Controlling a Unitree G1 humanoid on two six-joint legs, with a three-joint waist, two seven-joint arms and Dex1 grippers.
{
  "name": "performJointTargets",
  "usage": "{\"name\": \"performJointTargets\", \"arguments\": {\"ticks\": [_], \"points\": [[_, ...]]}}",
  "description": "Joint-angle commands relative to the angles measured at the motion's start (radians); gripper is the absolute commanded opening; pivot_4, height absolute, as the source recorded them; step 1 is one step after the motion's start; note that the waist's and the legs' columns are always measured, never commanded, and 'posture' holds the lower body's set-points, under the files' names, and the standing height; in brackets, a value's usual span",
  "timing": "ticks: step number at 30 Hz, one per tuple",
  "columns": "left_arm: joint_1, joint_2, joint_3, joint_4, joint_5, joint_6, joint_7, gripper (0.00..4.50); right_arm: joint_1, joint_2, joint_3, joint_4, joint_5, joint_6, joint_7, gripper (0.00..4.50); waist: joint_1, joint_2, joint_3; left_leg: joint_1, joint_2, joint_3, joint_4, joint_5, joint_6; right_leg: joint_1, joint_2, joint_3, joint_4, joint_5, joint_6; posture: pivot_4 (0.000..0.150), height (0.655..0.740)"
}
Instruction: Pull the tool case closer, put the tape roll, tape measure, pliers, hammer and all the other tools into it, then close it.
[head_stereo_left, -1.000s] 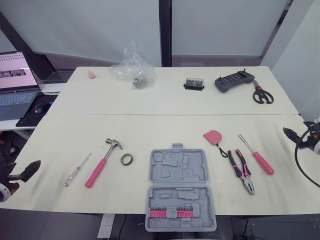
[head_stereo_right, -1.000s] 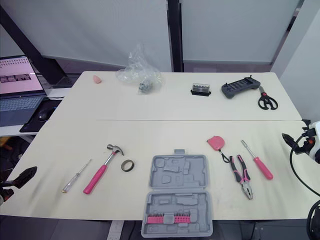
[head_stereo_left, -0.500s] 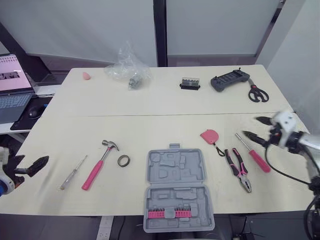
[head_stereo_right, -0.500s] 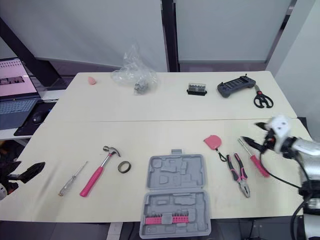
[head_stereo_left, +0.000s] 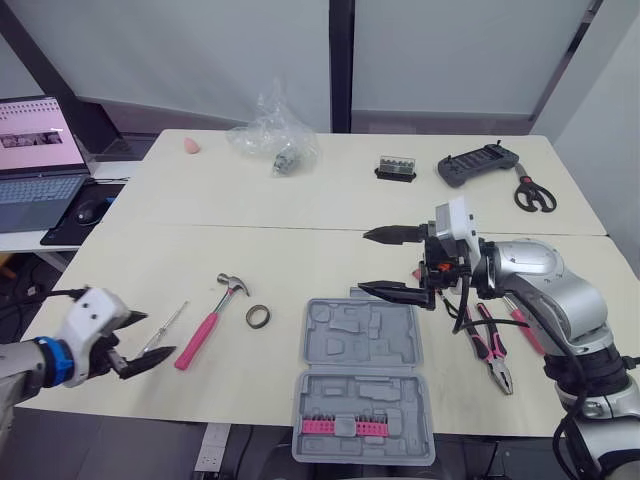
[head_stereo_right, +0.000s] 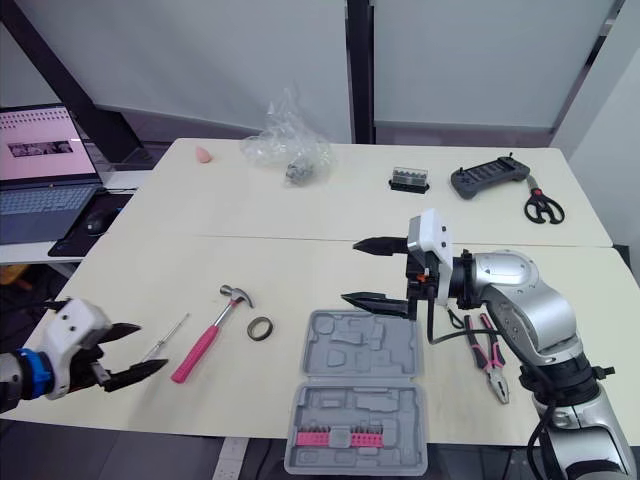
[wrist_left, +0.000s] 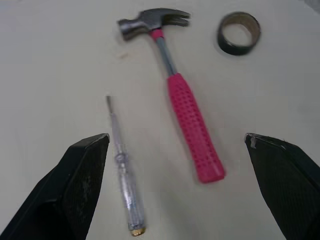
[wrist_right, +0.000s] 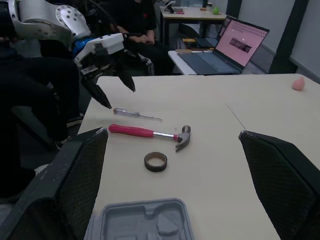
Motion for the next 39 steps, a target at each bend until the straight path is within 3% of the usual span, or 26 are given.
{"name": "performJointTargets", "arguments": {"ticks": [1, 2, 5, 11, 22, 33, 37, 39], "points": [[-0.083, 0.028, -0.095, -0.009, 0.061, -0.109, -0.052, 4.50, 0.024, -0.032, 0.043, -0.041, -0.057, -0.044, 0.019, 4.47, 0.000, 0.000, 0.000, 0.000, 0.001, 0.000, 0.000, 0.000, 0.000, 0.000, 0.001, 0.000, -0.001, 0.001, -0.001, 0.150, 0.7400], [-0.116, 0.027, -0.124, 0.009, 0.077, -0.140, -0.065, 4.50, 0.030, -0.033, 0.051, -0.041, -0.067, -0.054, 0.016, 4.47, 0.000, 0.000, 0.000, 0.000, 0.001, 0.000, 0.000, 0.000, 0.000, 0.001, 0.002, 0.000, -0.002, 0.001, -0.002, 0.150, 0.7400], [-0.239, 0.007, -0.224, 0.103, 0.129, -0.242, -0.106, 3.93, 0.048, -0.035, 0.068, -0.045, -0.108, -0.080, -0.008, 4.50, -0.007, 0.000, 0.000, 0.000, 0.002, 0.000, 0.000, 0.000, 0.000, 0.000, 0.003, 0.000, -0.002, 0.001, -0.002, 0.150, 0.7400], [-0.379, -0.030, -0.363, 0.277, 0.217, -0.382, -0.160, 2.14, 0.086, -0.059, 0.074, -0.067, -0.161, -0.081, -0.034, 4.50, -0.021, 0.000, 0.000, 0.000, 0.002, 0.000, 0.000, 0.002, -0.004, -0.001, 0.004, 0.001, -0.002, 0.001, -0.002, 0.150, 0.7400], [-0.558, -0.151, -0.485, 0.492, 0.303, -0.527, -0.155, 2.14, 0.159, -0.099, 0.052, -0.165, -0.167, -0.020, -0.078, 4.50, -0.012, 0.000, 0.000, 0.000, 0.002, -0.001, 0.001, 0.002, -0.004, 0.000, 0.005, 0.000, -0.001, 0.002, -0.001, 0.150, 0.7400], [-0.642, -0.226, -0.544, 0.665, 0.371, -0.624, -0.146, 2.14, 0.177, -0.151, 0.013, -0.193, -0.152, 0.006, -0.087, 4.50, -0.011, 0.000, 0.000, 0.000, 0.001, -0.001, 0.002, 0.002, -0.004, 0.000, 0.005, 0.000, -0.001, 0.002, -0.001, 0.150, 0.7400], [-0.654, -0.248, -0.541, 0.692, 0.367, -0.637, -0.134, 1.33, 0.193, -0.159, 0.009, -0.207, -0.151, 0.011, -0.088, 4.50, -0.011, 0.000, 0.000, 0.000, 0.001, -0.001, 0.002, 0.002, -0.004, 0.000, 0.005, 0.000, -0.001, 0.002, -0.001, 0.150, 0.7400], [-0.655, -0.250, -0.537, 0.692, 0.363, -0.638, -0.138, 0.72, 0.202, -0.163, 0.008, -0.213, -0.152, 0.011, -0.087, 4.50, -0.010, -0.001, 0.000, 0.000, 0.001, -0.001, 0.002, 0.002, -0.004, 0.001, 0.005, 0.000, -0.001, 0.002, -0.001, 0.150, 0.7400]]}}
